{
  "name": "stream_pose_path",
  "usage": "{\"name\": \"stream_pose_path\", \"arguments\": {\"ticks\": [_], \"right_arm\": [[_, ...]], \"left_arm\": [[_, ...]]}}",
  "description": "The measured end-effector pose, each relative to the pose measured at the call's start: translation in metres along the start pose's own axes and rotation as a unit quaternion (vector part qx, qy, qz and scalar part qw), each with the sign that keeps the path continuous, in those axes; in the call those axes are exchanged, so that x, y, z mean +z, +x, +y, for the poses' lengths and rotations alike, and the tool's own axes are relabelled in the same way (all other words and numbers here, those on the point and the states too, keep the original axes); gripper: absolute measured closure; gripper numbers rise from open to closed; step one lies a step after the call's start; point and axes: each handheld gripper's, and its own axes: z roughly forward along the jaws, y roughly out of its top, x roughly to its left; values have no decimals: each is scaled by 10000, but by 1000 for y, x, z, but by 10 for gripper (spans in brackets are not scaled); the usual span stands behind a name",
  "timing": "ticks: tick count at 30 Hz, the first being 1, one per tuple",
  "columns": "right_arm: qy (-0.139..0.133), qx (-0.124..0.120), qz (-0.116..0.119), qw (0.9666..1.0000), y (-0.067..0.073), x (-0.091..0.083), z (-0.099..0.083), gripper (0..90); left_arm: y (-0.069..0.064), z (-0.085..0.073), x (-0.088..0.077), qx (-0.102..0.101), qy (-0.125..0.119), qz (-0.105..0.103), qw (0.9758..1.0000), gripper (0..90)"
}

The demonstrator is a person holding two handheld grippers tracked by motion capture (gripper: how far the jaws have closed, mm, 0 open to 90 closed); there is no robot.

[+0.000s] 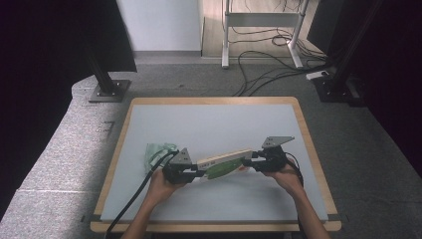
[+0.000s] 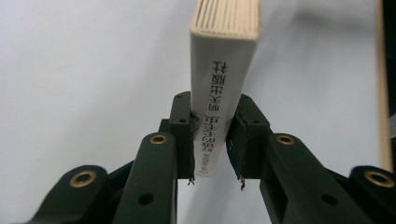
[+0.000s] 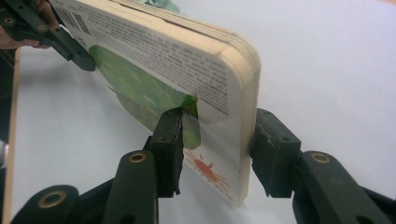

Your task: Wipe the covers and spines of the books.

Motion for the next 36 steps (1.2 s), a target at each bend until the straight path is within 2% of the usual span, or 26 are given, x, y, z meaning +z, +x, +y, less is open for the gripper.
{"name": "stream_pose_path", "arguments": {"ticks": [3,7,12,15,18,23,30,36], "right_arm": [[-96,30,-73,9999,-2,1,5,558],[-133,27,-226,9997,-4,7,12,559],[-186,51,-406,9990,-8,17,20,559],[-200,94,-475,9986,-12,23,25,559],[-151,125,-527,9984,-15,29,28,559],[-100,190,-512,9985,-19,35,24,558],[-138,303,-443,9985,-20,35,18,550],[-156,348,-375,9986,-19,32,18,524]], "left_arm": [[10,5,-2,9,-13,25,10000,714],[23,12,-4,119,55,190,9997,703],[42,15,-3,163,-11,296,9994,688],[54,13,0,93,-40,285,9995,681],[59,12,2,76,-21,344,9994,670],[62,9,9,10,99,308,9995,666],[58,10,10,-1,88,393,9992,656],[52,9,9,-150,48,460,9988,628]]}}
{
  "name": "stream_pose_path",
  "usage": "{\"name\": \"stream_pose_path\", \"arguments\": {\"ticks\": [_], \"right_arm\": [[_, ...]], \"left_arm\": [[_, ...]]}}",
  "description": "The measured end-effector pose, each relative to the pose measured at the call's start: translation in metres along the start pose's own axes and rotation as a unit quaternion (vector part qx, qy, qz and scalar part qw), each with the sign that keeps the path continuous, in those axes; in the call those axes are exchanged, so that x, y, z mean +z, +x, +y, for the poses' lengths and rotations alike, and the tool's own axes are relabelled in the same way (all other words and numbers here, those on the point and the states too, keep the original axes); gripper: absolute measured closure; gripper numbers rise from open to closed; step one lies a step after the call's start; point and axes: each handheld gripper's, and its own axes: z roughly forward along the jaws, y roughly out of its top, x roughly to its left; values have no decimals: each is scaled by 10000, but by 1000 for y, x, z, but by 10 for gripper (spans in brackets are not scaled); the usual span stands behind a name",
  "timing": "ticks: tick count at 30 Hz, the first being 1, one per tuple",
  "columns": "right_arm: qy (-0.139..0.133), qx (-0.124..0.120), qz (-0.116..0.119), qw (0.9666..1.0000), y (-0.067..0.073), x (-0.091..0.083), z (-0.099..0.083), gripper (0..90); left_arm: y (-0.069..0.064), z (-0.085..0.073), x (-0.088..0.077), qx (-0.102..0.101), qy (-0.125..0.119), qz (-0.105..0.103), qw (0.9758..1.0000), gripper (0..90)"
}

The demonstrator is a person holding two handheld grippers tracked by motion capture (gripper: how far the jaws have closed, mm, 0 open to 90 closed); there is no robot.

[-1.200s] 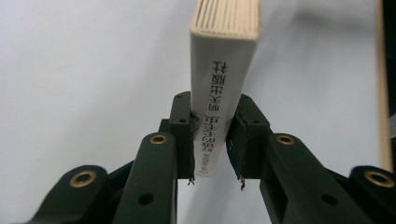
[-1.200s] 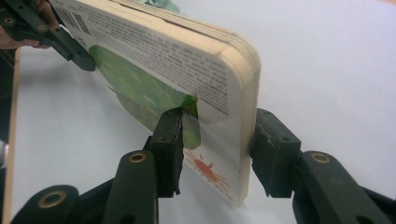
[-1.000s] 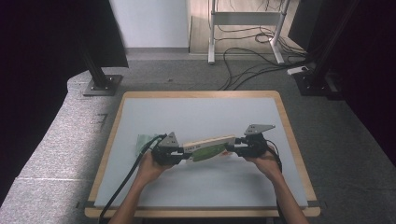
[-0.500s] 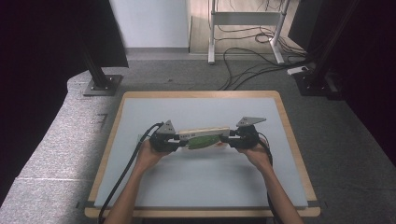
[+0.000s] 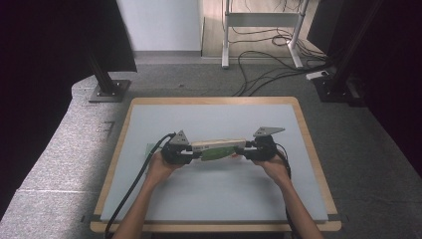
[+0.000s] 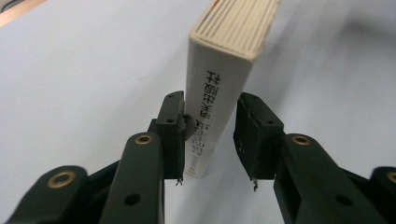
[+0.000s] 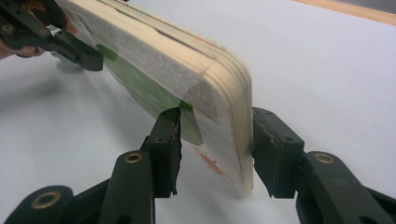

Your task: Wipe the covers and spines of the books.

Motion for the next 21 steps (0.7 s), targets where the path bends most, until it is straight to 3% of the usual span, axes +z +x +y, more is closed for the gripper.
{"name": "stream_pose_path", "arguments": {"ticks": [7,13,21], "right_arm": [[17,2,-15,10000,4,-8,0,473],[19,41,-100,9999,5,-11,-2,413],[36,32,-104,9999,8,-13,-5,390]], "left_arm": [[-5,0,-5,-186,-53,29,9998,565],[-9,-3,-9,-239,-34,217,9995,466],[-11,-8,-8,-416,-90,221,9988,400]]}}
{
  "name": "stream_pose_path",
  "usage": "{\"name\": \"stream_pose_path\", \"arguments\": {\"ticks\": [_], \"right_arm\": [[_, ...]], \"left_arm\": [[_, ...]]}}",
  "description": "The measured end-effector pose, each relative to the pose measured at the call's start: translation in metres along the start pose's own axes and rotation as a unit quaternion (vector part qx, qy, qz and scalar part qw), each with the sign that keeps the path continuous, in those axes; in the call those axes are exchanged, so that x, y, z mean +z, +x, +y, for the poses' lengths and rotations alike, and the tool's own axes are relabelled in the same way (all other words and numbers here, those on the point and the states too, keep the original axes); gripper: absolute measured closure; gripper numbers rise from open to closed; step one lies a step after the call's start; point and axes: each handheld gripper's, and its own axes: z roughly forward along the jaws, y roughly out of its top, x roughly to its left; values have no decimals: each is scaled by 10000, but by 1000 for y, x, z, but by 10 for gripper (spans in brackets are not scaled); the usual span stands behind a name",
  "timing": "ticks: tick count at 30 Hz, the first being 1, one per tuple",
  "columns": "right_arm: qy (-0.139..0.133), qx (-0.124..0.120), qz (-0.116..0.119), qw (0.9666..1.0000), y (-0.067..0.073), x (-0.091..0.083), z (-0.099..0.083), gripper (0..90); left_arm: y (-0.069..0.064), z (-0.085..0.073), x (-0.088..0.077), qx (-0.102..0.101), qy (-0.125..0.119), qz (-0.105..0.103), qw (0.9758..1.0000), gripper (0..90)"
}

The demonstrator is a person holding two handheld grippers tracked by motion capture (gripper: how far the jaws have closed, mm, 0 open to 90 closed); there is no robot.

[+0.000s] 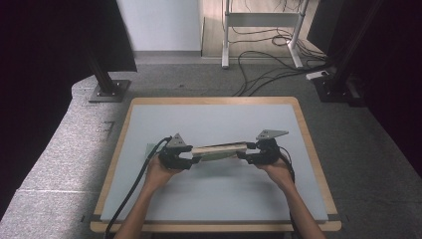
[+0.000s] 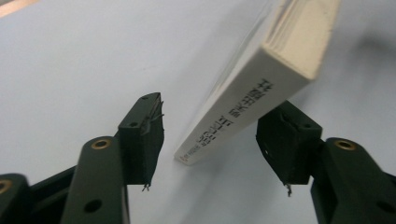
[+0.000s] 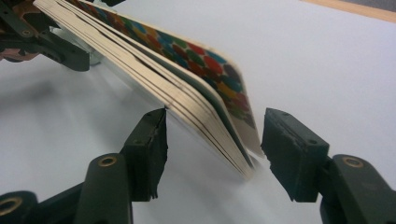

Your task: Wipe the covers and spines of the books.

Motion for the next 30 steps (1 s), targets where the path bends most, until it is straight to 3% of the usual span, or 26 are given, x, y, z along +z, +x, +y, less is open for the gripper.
{"name": "stream_pose_path", "arguments": {"ticks": [14,30], "right_arm": [[125,-89,-98,9998,8,-4,-12,272],[271,-11,-163,9995,20,-7,-34,233]], "left_arm": [[-8,-8,-1,-372,-85,-161,9991,156],[-27,-21,5,-238,182,-128,9995,51]]}}
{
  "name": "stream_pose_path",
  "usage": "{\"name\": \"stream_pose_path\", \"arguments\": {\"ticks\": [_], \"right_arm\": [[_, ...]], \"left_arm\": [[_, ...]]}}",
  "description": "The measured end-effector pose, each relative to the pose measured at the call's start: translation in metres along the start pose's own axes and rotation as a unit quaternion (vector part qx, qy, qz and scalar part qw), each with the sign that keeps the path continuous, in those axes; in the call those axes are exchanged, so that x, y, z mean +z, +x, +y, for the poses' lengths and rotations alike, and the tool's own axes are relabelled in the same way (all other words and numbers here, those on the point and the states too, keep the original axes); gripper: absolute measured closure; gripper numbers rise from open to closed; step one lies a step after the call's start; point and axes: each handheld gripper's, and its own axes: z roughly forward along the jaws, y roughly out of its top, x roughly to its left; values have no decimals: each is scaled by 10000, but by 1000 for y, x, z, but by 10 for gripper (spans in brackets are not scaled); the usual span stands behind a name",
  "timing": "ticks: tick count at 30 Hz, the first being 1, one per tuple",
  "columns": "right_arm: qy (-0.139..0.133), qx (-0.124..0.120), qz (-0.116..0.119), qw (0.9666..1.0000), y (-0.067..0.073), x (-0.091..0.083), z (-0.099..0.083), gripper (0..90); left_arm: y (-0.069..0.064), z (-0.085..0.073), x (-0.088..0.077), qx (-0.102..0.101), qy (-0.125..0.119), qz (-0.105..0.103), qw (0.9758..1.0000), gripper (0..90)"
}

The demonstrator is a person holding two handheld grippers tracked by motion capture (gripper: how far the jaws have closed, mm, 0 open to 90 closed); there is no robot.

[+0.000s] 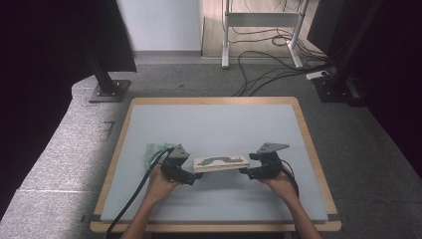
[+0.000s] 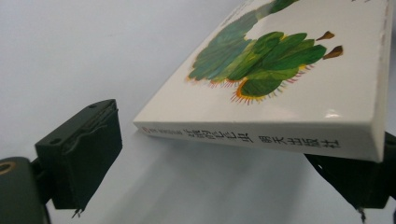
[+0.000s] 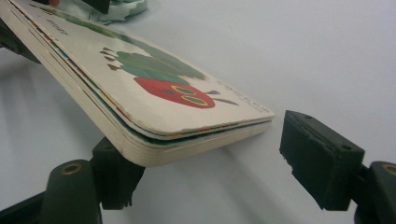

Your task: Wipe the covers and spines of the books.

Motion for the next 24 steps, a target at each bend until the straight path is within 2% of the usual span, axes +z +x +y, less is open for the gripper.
{"name": "stream_pose_path", "arguments": {"ticks": [8,11,16,24], "right_arm": [[69,-48,-40,10000,5,0,-11,233],[77,-32,-38,10000,7,0,-15,234],[74,-73,-79,9999,10,1,-25,239],[163,-111,-42,9998,15,1,-37,240]], "left_arm": [[-7,-9,2,-40,57,-16,10000,44],[-10,-14,4,-114,149,-27,9998,34],[-14,-22,7,-125,311,10,9994,13],[-23,-29,10,-130,388,-32,9992,8]]}}
